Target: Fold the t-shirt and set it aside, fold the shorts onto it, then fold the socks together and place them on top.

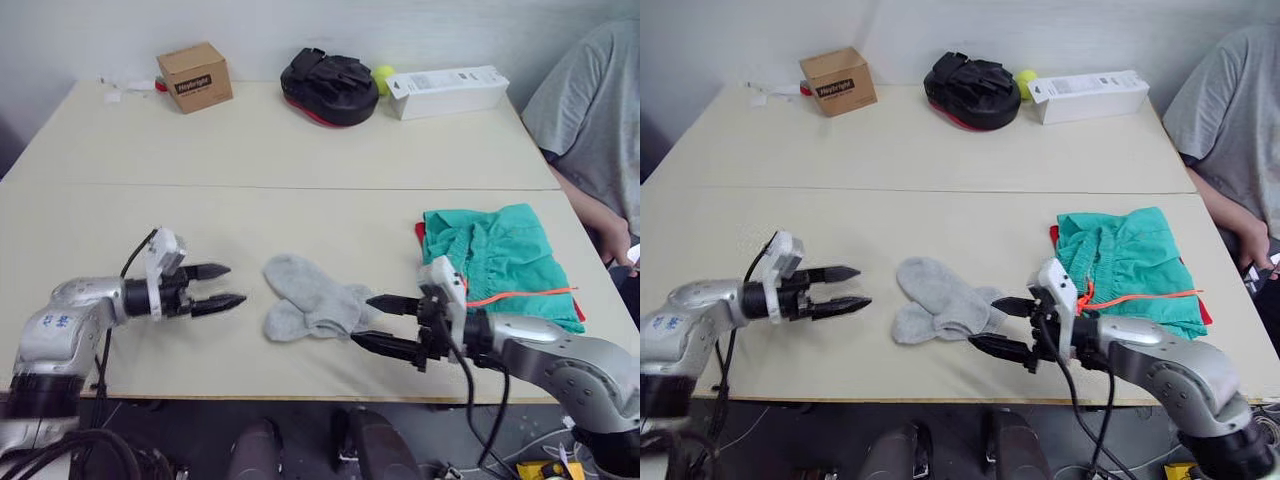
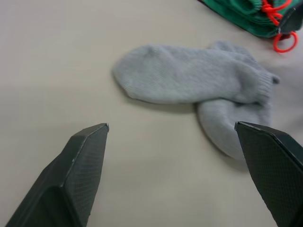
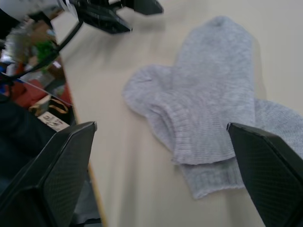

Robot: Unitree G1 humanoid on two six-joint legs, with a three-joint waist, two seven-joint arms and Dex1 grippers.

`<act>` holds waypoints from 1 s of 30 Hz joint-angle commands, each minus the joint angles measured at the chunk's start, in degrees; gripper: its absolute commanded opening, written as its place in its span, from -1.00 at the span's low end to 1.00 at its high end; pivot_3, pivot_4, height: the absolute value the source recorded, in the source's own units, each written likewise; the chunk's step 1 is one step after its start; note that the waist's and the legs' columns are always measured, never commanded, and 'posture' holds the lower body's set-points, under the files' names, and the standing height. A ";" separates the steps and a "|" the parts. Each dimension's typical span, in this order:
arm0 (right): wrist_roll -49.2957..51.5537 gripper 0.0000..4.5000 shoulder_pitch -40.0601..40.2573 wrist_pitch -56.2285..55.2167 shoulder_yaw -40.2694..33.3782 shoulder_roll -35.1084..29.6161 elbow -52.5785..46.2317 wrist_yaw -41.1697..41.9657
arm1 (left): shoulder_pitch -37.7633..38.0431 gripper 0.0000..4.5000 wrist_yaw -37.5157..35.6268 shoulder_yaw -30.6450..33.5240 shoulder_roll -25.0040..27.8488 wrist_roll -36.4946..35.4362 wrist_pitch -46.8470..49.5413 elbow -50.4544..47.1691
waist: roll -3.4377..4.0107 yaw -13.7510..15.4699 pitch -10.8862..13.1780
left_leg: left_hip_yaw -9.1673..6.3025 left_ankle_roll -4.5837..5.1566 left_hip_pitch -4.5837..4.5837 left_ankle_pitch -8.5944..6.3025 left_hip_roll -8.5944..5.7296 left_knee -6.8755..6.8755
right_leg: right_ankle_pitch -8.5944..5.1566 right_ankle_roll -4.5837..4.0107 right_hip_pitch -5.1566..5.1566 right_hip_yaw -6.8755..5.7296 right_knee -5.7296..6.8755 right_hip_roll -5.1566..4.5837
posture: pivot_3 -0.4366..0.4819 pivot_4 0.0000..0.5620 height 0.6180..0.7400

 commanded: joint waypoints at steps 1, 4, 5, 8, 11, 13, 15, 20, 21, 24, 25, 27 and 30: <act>-4.81 1.00 0.23 -0.18 2.19 3.62 1.24 -4.27 | -4.63 0.99 0.15 -3.16 -2.21 2.76 -2.10 3.54 | -0.01 -0.09 -0.01 | 0.02 -0.03 -0.08 0.01 0.00 0.02 | -0.01 0.02 -0.07 0.00 0.02 0.00 | -0.05 -0.47 1.00; -6.78 1.00 0.26 -0.33 1.65 4.65 1.53 -4.22 | -6.71 0.99 -0.73 -4.97 -3.83 3.80 -2.59 5.03 | -0.01 -0.55 -0.03 | 0.28 -0.28 -0.61 0.12 0.00 0.25 | -0.03 0.07 -0.63 0.09 0.20 -0.06 | -0.05 -0.47 1.00; -7.03 1.00 0.43 -0.23 1.46 4.72 1.38 -3.91 | -7.14 0.99 -0.82 -5.25 -4.21 3.99 -2.61 5.49 | -0.03 -0.56 -0.04 | 0.32 -0.31 -0.65 0.10 0.02 0.29 | -0.02 0.08 -0.69 0.12 0.19 -0.05 | -0.05 -0.47 1.00; -7.15 1.00 0.85 0.08 0.77 5.07 0.92 -3.43 | -8.23 0.99 -1.92 -6.65 -4.63 4.91 -2.98 7.20 | -0.04 -0.45 -0.04 | 0.31 -0.33 -0.66 0.03 0.10 0.48 | -0.03 0.08 -0.68 0.10 0.20 0.03 | -0.05 -0.47 1.00; -6.93 1.00 0.72 0.99 0.04 5.84 1.05 -3.44 | -10.24 0.99 -2.14 -7.56 -5.64 6.13 -3.11 9.93 | -0.04 -0.24 -0.04 | 0.27 -0.29 -0.63 0.00 0.11 0.70 | -0.03 0.08 -0.62 0.09 0.32 0.04 | -0.05 -0.47 1.00; -6.37 1.00 0.80 1.66 -0.38 6.35 0.87 -3.44 | -11.25 0.99 -2.56 -7.98 -6.10 6.52 -2.92 11.04 | -0.04 -0.22 -0.04 | 0.25 -0.25 -0.63 -0.01 0.10 0.75 | 0.03 0.14 -0.58 0.10 0.34 0.02 | -0.05 -0.47 1.00; -5.40 1.00 0.76 2.44 -1.20 7.09 0.70 -3.71 | -12.28 0.99 -3.45 -8.65 -6.41 6.85 -2.28 12.18 | -0.04 -0.23 -0.04 | 0.26 -0.12 -0.63 -0.06 0.09 0.79 | 0.14 0.20 -0.56 0.13 0.34 0.02 | -0.05 -0.47 1.00; -6.68 1.00 0.22 4.60 -1.57 8.05 1.77 -5.22 | -13.48 0.99 -5.37 -10.17 -7.99 7.77 -2.44 14.13 | -0.04 -0.26 -0.04 | 0.26 -0.16 -0.62 0.01 0.08 0.82 | 0.19 0.21 -0.56 0.13 0.38 0.01 | -0.05 -0.47 1.00; -6.69 1.00 0.19 4.93 -1.47 8.11 1.87 -5.12 | -13.51 0.99 -5.64 -10.43 -8.24 7.87 -2.32 14.26 | -0.04 -0.24 -0.04 | 0.26 -0.18 -0.62 0.02 0.09 0.82 | 0.19 0.21 -0.56 0.13 0.38 0.02 | -0.05 -0.47 1.00; -5.95 1.00 0.23 5.30 -1.74 9.33 1.67 -4.98 | -13.35 0.81 -5.22 -10.94 -9.21 8.39 -2.24 14.19 | -0.04 -0.25 -0.04 | 0.26 -0.19 -0.63 0.02 0.08 0.83 | 0.19 0.21 -0.56 0.13 0.38 0.02 | -0.05 -0.47 1.00; -5.77 1.00 0.20 5.50 -1.84 9.72 1.57 -5.08 | -13.29 0.70 -5.12 -11.00 -9.42 8.59 -2.28 14.22 | -0.04 -0.28 -0.04 | 0.26 -0.19 -0.62 0.02 0.08 0.83 | 0.19 0.21 -0.56 0.13 0.38 0.02 | -0.05 -0.47 1.00; -5.97 1.00 0.07 5.55 -1.73 10.16 1.32 -4.90 | -13.24 0.44 -4.60 -11.03 -9.63 9.06 -1.95 14.41 | -0.04 -0.28 -0.04 | 0.27 -0.18 -0.62 0.02 0.08 0.83 | 0.19 0.21 -0.56 0.14 0.38 0.02 | -0.05 -0.47 1.00; -6.20 1.00 -0.13 5.95 -1.58 10.76 1.36 -4.92 | -13.06 0.02 -3.96 -10.50 -10.01 9.32 -2.17 14.61 | -0.04 -0.27 -0.04 | 0.27 -0.18 -0.62 0.02 0.08 0.82 | 0.19 0.21 -0.56 0.14 0.38 0.02 | -0.05 -0.47 1.00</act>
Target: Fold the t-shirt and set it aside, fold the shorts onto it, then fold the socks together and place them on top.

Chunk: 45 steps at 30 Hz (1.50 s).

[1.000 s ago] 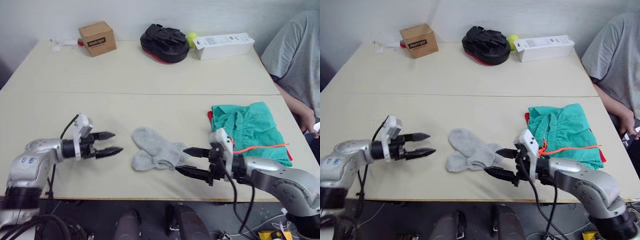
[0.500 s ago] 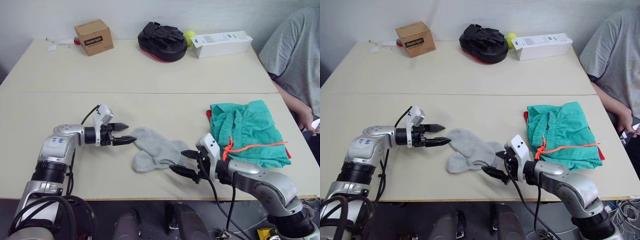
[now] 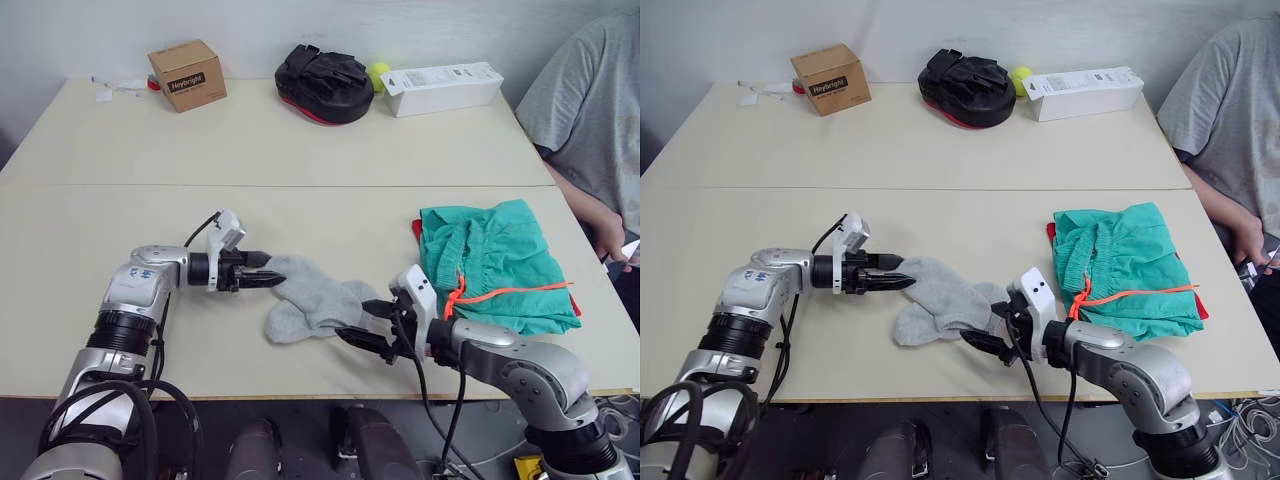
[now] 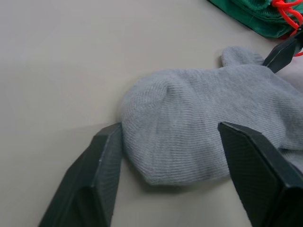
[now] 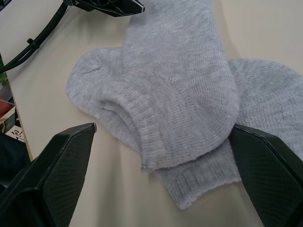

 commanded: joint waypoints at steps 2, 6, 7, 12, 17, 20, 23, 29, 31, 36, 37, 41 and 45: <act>0.10 1.00 -0.26 0.16 -0.63 0.89 -0.55 0.18 | 0.33 -0.28 0.34 0.10 -0.67 0.58 0.07 -0.28 | 0.00 0.01 0.00 | 0.00 0.00 0.00 0.00 0.00 0.01 | 0.00 0.00 0.00 0.00 0.00 0.00 | -0.05 -0.47 1.00; -0.63 1.00 -0.37 -0.13 -1.03 0.69 -0.67 0.37 | 1.42 -0.87 0.32 0.84 -1.05 0.14 -0.64 -1.64 | 0.00 -0.01 0.00 | 0.00 0.00 -0.01 0.00 0.00 0.01 | 0.00 0.00 0.00 0.00 0.00 0.00 | -0.05 -0.47 1.00; -0.53 0.92 -0.38 0.06 -1.41 0.07 -1.03 0.73 | 1.99 -1.00 0.03 1.52 -1.03 -0.42 -1.29 -2.61 | 0.00 -0.03 0.00 | 0.00 0.00 -0.01 0.00 0.00 0.00 | 0.00 0.00 0.00 0.00 0.00 0.00 | -0.05 -0.47 1.00; 4.07 0.26 -0.48 2.37 -6.39 -2.84 -3.09 2.53 | 6.16 -1.00 -1.77 5.66 1.54 -4.64 1.71 -9.71 | 0.00 -0.14 0.00 | 0.01 0.00 -0.04 0.00 0.01 0.00 | 0.00 0.00 -0.02 0.02 -0.01 -0.01 | -0.05 -0.47 1.00; 6.33 -0.55 -0.54 3.67 -7.79 -4.46 -2.61 4.69 | 9.10 -1.00 -0.51 7.79 2.15 -6.36 2.62 -12.86 | 0.00 0.01 0.00 | -0.01 0.01 0.00 0.00 0.02 -0.03 | 0.00 0.00 -0.01 0.01 -0.01 0.00 | -0.05 -0.47 1.00; 5.87 -0.99 -0.78 3.66 -7.18 -4.06 -2.03 4.86 | 9.97 -1.00 0.56 8.04 1.44 -6.80 2.85 -14.16 | 0.00 0.04 0.00 | -0.02 0.14 0.00 -0.05 0.00 -0.01 | 0.00 0.01 0.01 0.01 0.00 -0.02 | -0.05 -0.47 1.00; 4.90 -0.99 -1.44 2.99 -6.49 -4.08 -1.72 5.26 | 10.86 -1.00 0.77 7.83 1.30 -7.24 3.22 -15.59 | 0.00 -0.03 0.00 | -0.01 0.13 -0.01 -0.04 0.00 -0.01 | 0.02 0.04 0.00 0.03 -0.02 -0.03 | -0.05 -0.47 1.00; 2.40 -0.74 -3.85 2.95 -5.78 -4.81 -0.23 4.66 | 12.10 -1.00 1.16 7.45 1.88 -6.65 3.10 -16.23 | 0.00 -0.03 0.00 | -0.01 0.10 0.00 -0.02 0.01 -0.04 | 0.02 0.04 -0.01 0.02 -0.01 -0.01 | -0.05 -0.47 1.00; 0.47 -0.44 -4.47 2.30 -5.26 -4.00 0.66 3.47 | 12.15 -1.00 1.26 7.38 1.83 -6.62 3.02 -16.18 | 0.00 -0.03 0.00 | -0.01 0.10 -0.01 -0.02 0.00 -0.03 | 0.02 0.04 -0.01 0.02 -0.02 -0.01 | -0.05 -0.47 1.00; -1.19 0.35 -6.69 3.36 -2.46 -2.94 3.02 4.88 | 12.22 -1.00 1.46 6.75 1.73 -6.18 2.70 -16.22 | 0.00 -0.09 0.00 | 0.00 0.10 -0.02 -0.02 0.00 -0.04 | 0.02 0.04 -0.02 0.03 -0.04 -0.02 | -0.05 -0.47 1.00; -1.30 0.51 -7.17 3.61 -1.94 -2.73 3.52 5.23 | 12.17 -1.00 1.50 6.68 1.69 -6.12 2.62 -16.19 | 0.00 -0.11 0.00 | 0.00 0.10 -0.01 -0.02 0.00 -0.05 | 0.02 0.04 -0.02 0.03 -0.04 -0.01 | -0.05 -0.47 1.00; -2.33 0.51 -7.65 3.38 -0.07 -2.27 4.34 5.88 | 12.06 -1.00 1.72 6.54 1.56 -6.10 2.57 -16.25 | 0.00 -0.03 0.00 | 0.00 0.10 -0.02 -0.02 0.00 -0.04 | 0.02 0.04 -0.02 0.03 -0.05 -0.02 | -0.05 -0.47 1.00; -2.93 0.44 -7.40 3.36 1.08 -1.37 3.98 6.21 | 12.21 -1.00 2.14 6.65 1.48 -6.29 2.80 -16.84 | 0.01 -0.10 0.00 | 0.01 0.10 -0.03 -0.03 0.00 -0.04 | 0.02 0.04 -0.02 0.03 -0.06 -0.02 | -0.05 -0.47 1.00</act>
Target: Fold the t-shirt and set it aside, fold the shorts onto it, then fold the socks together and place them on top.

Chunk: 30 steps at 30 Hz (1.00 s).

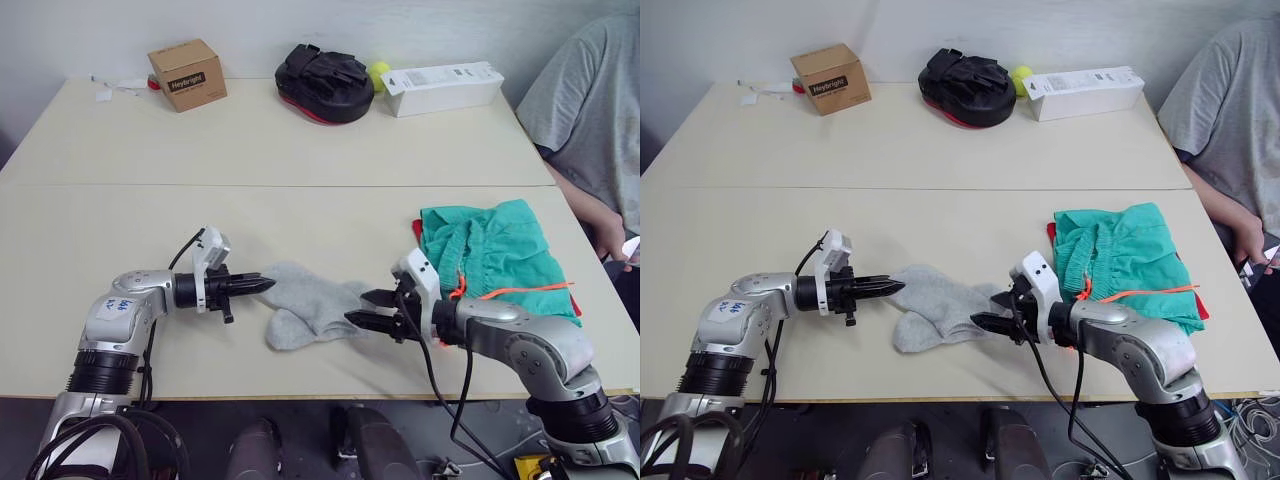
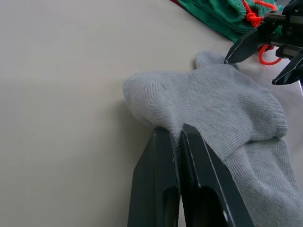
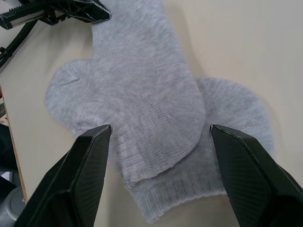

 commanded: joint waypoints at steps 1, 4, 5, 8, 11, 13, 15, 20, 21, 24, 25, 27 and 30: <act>-0.22 0.34 0.11 -0.66 0.36 0.63 -0.84 0.93 | -0.10 -1.00 0.22 0.13 0.34 -0.38 -0.41 -2.10 | 0.00 0.02 0.00 | 0.00 0.00 0.00 0.00 0.00 0.00 | 0.00 0.00 0.00 0.00 0.00 0.00 | -0.05 -0.47 1.00; -0.73 -0.04 0.26 -0.89 0.58 0.90 -0.81 0.98 | 0.19 -1.00 0.25 0.31 0.52 -0.55 -0.29 -2.38 | 0.00 0.03 0.00 | 0.00 0.00 0.00 0.00 0.00 0.01 | 0.00 0.00 0.00 0.00 0.00 -0.01 | -0.05 -0.47 1.00; -0.86 -0.22 0.33 -1.01 0.69 0.82 -0.77 1.28 | 0.27 -1.00 0.24 0.35 0.57 -0.55 -0.33 -2.38 | 0.00 0.02 0.00 | 0.00 0.01 0.00 -0.01 0.00 0.02 | 0.00 0.00 0.00 0.00 0.00 -0.01 | -0.05 -0.47 1.00; -1.31 -0.68 0.43 -1.56 -0.06 0.28 -0.82 2.08 | 0.48 -1.00 0.18 0.61 0.86 -0.67 -0.23 -2.55 | 0.00 0.01 0.00 | 0.00 0.01 0.00 -0.01 0.00 0.00 | 0.00 0.00 0.00 0.00 0.00 -0.01 | -0.05 -0.47 1.00; -0.66 -0.98 0.29 -1.53 -1.50 -1.63 -1.03 4.50 | 0.62 -1.00 0.05 1.33 1.22 -1.46 0.55 -3.28 | 0.00 0.05 0.00 | -0.01 0.01 0.00 -0.01 0.00 0.00 | 0.00 0.00 0.00 -0.01 0.00 0.00 | -0.05 -0.47 1.00; 1.01 -0.98 -0.40 -0.91 -2.64 -3.99 -1.54 7.90 | 1.45 -1.00 -1.10 2.22 2.05 -3.20 1.99 -5.11 | 0.00 0.00 0.00 | 0.00 0.03 -0.01 -0.02 0.00 0.01 | 0.00 0.00 0.00 0.00 -0.01 -0.01 | -0.05 -0.47 1.00; 3.32 -0.98 -1.72 0.61 -3.92 -5.97 -1.50 10.74 | 2.50 -1.00 -1.86 3.15 3.15 -5.38 4.12 -7.59 | 0.01 -0.08 0.01 | 0.01 0.02 0.00 -0.03 0.00 0.00 | 0.00 0.00 0.01 0.00 -0.04 -0.02 | -0.05 -0.47 1.00; 7.80 -0.98 -6.90 5.28 -5.27 -10.09 1.50 16.33 | 6.13 -1.00 -1.39 6.34 6.21 -12.27 12.16 -16.45 | 0.02 -0.15 0.01 | -0.02 0.02 0.03 -0.03 0.03 -0.05 | 0.00 0.00 0.01 0.00 -0.03 0.01 | -0.05 -0.47 1.00; 8.42 -0.98 -7.81 6.34 -5.11 -10.76 2.40 17.37 | 6.78 -1.00 -0.75 6.90 6.50 -13.20 13.28 -17.88 | 0.02 -0.12 0.02 | -0.03 0.03 0.02 -0.04 0.03 -0.04 | -0.01 -0.01 0.00 -0.01 -0.03 0.01 | -0.05 -0.47 1.00; 8.59 -0.98 -11.43 9.41 -3.56 -12.65 6.83 20.15 | 9.98 -1.00 1.26 8.49 7.51 -16.12 17.03 -23.04 | 0.03 -0.07 0.02 | -0.04 0.09 0.02 -0.07 0.02 -0.02 | 0.00 -0.01 0.01 0.00 -0.04 -0.02 | -0.05 -0.47 1.00; 7.59 -0.98 -12.73 9.55 -2.57 -13.17 8.65 21.00 | 11.26 -1.00 2.16 8.92 7.53 -16.90 18.09 -24.78 | 0.03 -0.21 0.02 | -0.02 0.10 0.01 -0.07 0.01 -0.02 | 0.00 -0.02 0.01 0.01 -0.04 -0.03 | -0.05 -0.47 1.00; 5.17 -0.98 -15.17 9.08 -0.35 -13.95 12.31 22.51 | 13.12 -1.00 4.51 9.74 7.01 -18.05 19.66 -27.32 | 0.05 -0.28 0.03 | -0.02 0.11 0.02 -0.07 0.00 -0.01 | 0.00 -0.02 0.01 0.02 -0.05 -0.05 | -0.05 -0.47 1.00; 0.65 -0.98 -18.45 6.69 3.64 -15.00 17.24 25.40 | 16.04 -1.00 10.56 10.80 5.14 -17.18 19.61 -30.95 | 0.06 -0.10 0.04 | -0.03 0.10 0.02 -0.07 0.00 -0.02 | -0.01 -0.02 0.00 0.01 -0.06 -0.04 | -0.05 -0.47 1.00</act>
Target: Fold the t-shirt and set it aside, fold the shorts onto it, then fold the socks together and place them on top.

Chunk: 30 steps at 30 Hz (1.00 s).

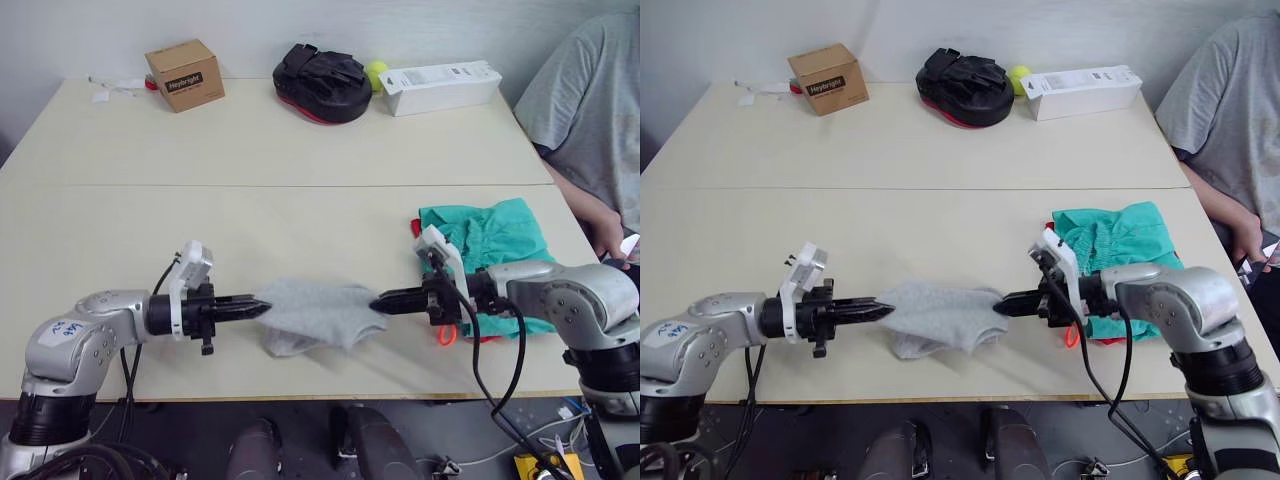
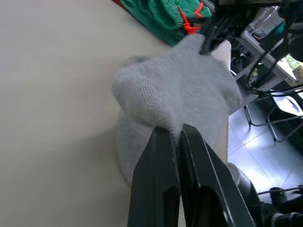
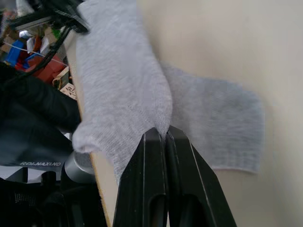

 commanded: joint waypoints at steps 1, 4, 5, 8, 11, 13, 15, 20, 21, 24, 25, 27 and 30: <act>-4.57 -0.98 -3.13 -2.76 3.66 -1.63 4.33 3.66 | 2.58 -1.00 6.57 2.54 -1.70 -0.40 -0.04 -5.30 | 0.01 0.04 0.01 | -0.01 0.00 -0.01 0.00 0.00 -0.02 | 0.00 0.00 0.00 0.00 -0.01 0.00 | -0.05 -0.47 1.00; -8.00 -0.98 -6.20 -4.75 6.63 -1.29 7.84 6.15 | 5.84 -1.00 10.79 3.06 -4.46 -1.79 0.32 -9.04 | 0.05 -0.01 0.03 | 0.02 0.01 -0.02 0.00 -0.01 0.00 | 0.00 0.00 0.00 0.02 -0.02 -0.01 | -0.05 -0.47 1.00; -8.62 -0.98 -6.88 -5.11 7.27 -1.17 8.45 7.10 | 6.81 -1.00 11.75 2.95 -5.24 -2.33 0.41 -10.26 | 0.05 -0.03 0.03 | 0.02 -0.01 -0.04 0.00 -0.01 0.00 | 0.00 0.00 -0.01 0.01 -0.03 -0.01 | -0.05 -0.47 1.00; -10.17 -0.98 -8.01 -6.02 8.62 -0.66 9.40 9.29 | 9.95 -1.00 14.79 1.63 -7.36 -2.83 0.21 -13.83 | 0.06 0.13 0.03 | 0.01 -0.05 -0.04 0.01 -0.01 0.00 | 0.00 0.00 -0.01 0.01 -0.05 0.00 | -0.05 -0.47 1.00; -11.98 -0.98 -8.42 -7.19 9.58 0.02 9.89 10.37 | 11.97 -1.00 17.63 0.54 -8.82 -3.04 0.43 -15.98 | 0.06 0.15 0.03 | 0.01 -0.06 -0.04 0.01 -0.01 0.01 | 0.00 0.00 0.00 0.01 -0.09 -0.01 | -0.05 -0.47 1.00; -12.84 -0.98 -8.60 -7.75 9.73 0.71 10.13 10.76 | 12.91 -1.00 19.20 0.12 -9.60 -3.46 0.70 -17.10 | 0.06 0.12 0.03 | 0.01 -0.03 -0.04 -0.01 -0.01 0.03 | 0.00 -0.01 0.00 0.01 -0.07 -0.01 | -0.05 -0.47 1.00; -13.54 -0.98 -8.65 -8.35 9.63 1.48 10.21 11.13 | 13.73 -1.00 20.39 -0.22 -10.24 -4.09 0.91 -18.12 | 0.06 0.14 0.04 | 0.01 -0.02 -0.03 -0.01 -0.01 0.03 | 0.01 -0.02 0.01 0.01 -0.06 -0.01 | -0.05 -0.47 1.00; -16.52 -0.98 -8.07 -12.63 8.88 4.72 10.97 9.49 | 16.29 -1.00 21.98 -1.70 -10.39 -2.84 -0.60 -19.15 | 0.07 -0.04 0.04 | 0.00 -0.02 -0.01 -0.01 0.00 0.00 | 0.03 -0.04 0.01 0.01 -0.06 0.02 | -0.05 -0.47 1.00; -16.98 -0.98 -7.94 -13.45 8.70 5.17 11.14 9.31 | 16.77 -1.00 22.08 -1.99 -10.43 -2.56 -1.12 -19.15 | 0.07 -0.04 0.04 | 0.01 -0.02 -0.01 -0.01 0.00 0.00 | 0.03 -0.05 0.01 0.01 -0.06 0.02 | -0.05 -0.47 1.00; -18.07 -0.98 -7.80 -15.07 8.59 6.01 11.46 9.59 | 17.59 -1.00 22.03 -2.11 -10.91 -3.16 -2.37 -18.73 | 0.09 0.07 0.05 | 0.01 -0.03 -0.02 0.00 -0.01 0.01 | 0.03 -0.05 0.00 0.01 -0.06 0.02 | -0.05 -0.47 1.00; -18.44 -0.98 -7.68 -16.08 8.28 6.44 11.58 9.42 | 17.75 -1.00 21.94 -2.05 -11.08 -3.66 -2.51 -18.60 | 0.09 0.11 0.05 | 0.00 -0.02 -0.02 -0.01 -0.01 0.02 | 0.03 -0.05 0.00 0.01 -0.06 0.01 | -0.05 -0.47 1.00; -18.25 -0.81 -7.24 -17.68 7.03 6.86 10.98 9.67 | 18.32 -0.78 22.30 -1.96 -10.71 -3.43 -2.61 -18.53 | 0.09 0.14 0.05 | 0.01 0.00 -0.02 -0.02 -0.01 0.02 | 0.03 -0.05 0.02 0.01 -0.07 0.01 | -0.05 -0.47 1.00; -19.05 -0.42 -6.29 -21.42 4.58 6.06 11.17 9.48 | 19.85 -0.41 20.73 -0.97 -8.88 -2.55 -4.25 -18.44 | 0.09 0.13 0.05 | 0.01 0.03 -0.02 -0.04 -0.02 0.00 | 0.03 -0.05 0.01 0.01 -0.08 0.01 | -0.05 -0.47 1.00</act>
